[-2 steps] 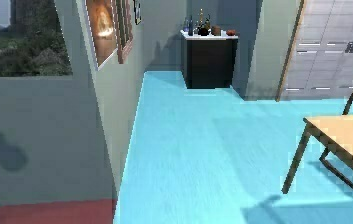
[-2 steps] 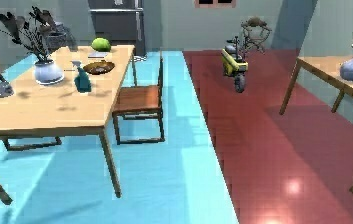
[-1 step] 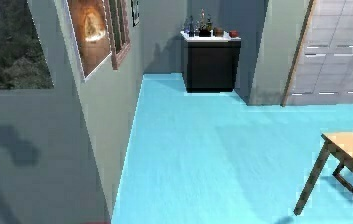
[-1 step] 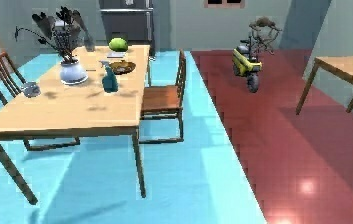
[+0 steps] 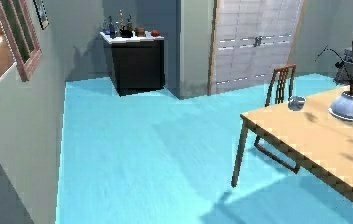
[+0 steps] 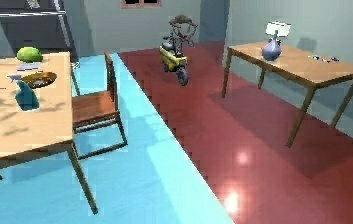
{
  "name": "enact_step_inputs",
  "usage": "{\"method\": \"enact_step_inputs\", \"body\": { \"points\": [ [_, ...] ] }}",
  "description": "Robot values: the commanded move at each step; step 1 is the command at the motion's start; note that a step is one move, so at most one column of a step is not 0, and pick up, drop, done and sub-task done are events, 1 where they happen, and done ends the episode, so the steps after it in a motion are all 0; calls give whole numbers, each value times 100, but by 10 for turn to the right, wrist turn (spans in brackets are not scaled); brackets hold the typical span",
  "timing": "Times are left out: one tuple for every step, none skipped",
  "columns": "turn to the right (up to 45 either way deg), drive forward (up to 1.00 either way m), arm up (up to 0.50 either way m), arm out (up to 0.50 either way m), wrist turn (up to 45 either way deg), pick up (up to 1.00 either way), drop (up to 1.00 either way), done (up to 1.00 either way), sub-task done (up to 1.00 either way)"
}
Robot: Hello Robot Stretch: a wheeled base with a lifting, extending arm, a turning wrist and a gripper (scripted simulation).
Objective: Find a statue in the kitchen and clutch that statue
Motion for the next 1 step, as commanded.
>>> {"method": "enact_step_inputs", "body": {
  "points": [
    [0, 65, 0, 0, 0, 0, 0, 0, 0]
  ]
}}
